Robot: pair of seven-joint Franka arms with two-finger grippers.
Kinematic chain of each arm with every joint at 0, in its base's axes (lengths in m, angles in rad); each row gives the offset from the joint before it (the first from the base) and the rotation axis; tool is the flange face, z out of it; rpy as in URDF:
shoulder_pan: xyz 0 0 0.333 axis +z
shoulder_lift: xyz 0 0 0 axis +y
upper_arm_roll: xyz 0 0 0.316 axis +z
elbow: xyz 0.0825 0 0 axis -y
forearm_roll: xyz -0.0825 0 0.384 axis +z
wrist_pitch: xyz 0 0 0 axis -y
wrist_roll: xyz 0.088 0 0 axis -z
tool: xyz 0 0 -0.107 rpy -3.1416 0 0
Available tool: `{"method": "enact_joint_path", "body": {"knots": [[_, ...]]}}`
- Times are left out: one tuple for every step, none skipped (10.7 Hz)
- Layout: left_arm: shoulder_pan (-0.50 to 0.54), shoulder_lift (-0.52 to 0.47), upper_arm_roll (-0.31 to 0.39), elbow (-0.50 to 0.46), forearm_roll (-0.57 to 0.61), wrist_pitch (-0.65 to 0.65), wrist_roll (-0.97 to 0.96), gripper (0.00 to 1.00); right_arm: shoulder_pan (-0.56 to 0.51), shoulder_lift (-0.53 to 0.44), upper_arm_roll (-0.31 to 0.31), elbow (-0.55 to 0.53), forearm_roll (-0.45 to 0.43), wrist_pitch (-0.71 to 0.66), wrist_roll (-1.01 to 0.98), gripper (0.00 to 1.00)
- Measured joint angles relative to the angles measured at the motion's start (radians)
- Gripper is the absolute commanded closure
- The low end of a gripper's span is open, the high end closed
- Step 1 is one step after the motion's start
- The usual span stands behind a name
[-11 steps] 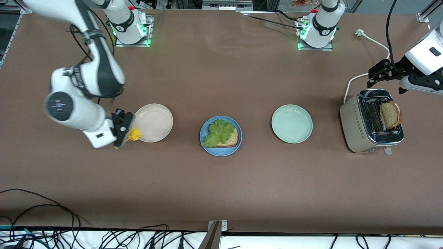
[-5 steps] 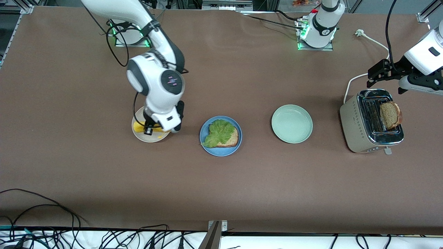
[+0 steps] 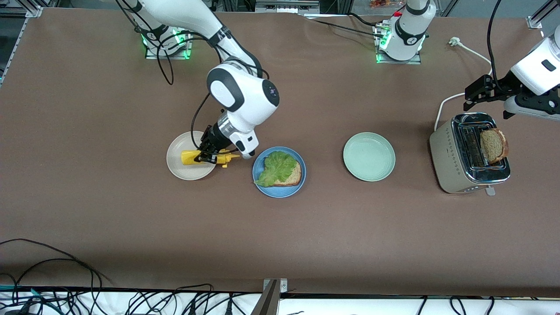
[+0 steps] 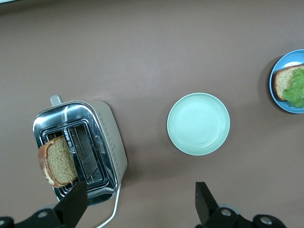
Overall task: Make sandwich in blue plate with both arms
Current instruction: 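Carry the squeeze bottle over the blue plate and tilt it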
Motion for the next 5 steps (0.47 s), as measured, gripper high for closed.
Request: {"method": "enact_joint_path", "body": {"knots": [[0.000, 0.000, 0.000, 0.000, 0.000, 0.000, 0.000, 0.00, 0.009, 0.033, 0.000, 0.046, -0.020, -0.011, 0.000, 0.76], [0.000, 0.000, 0.000, 0.000, 0.000, 0.000, 0.000, 0.00, 0.017, 0.072, -0.001, 0.099, -0.038, -0.028, 0.000, 0.76], [0.000, 0.000, 0.000, -0.001, 0.000, 0.000, 0.000, 0.00, 0.033, 0.118, -0.001, 0.155, -0.067, -0.059, 0.000, 0.76], [0.000, 0.000, 0.000, -0.001, 0.000, 0.000, 0.000, 0.00, 0.056, 0.163, -0.001, 0.205, -0.106, -0.097, 0.000, 0.76], [0.000, 0.000, 0.000, -0.001, 0.000, 0.000, 0.000, 0.00, 0.082, 0.197, -0.001, 0.237, -0.144, -0.123, 0.001, 0.76]]}}
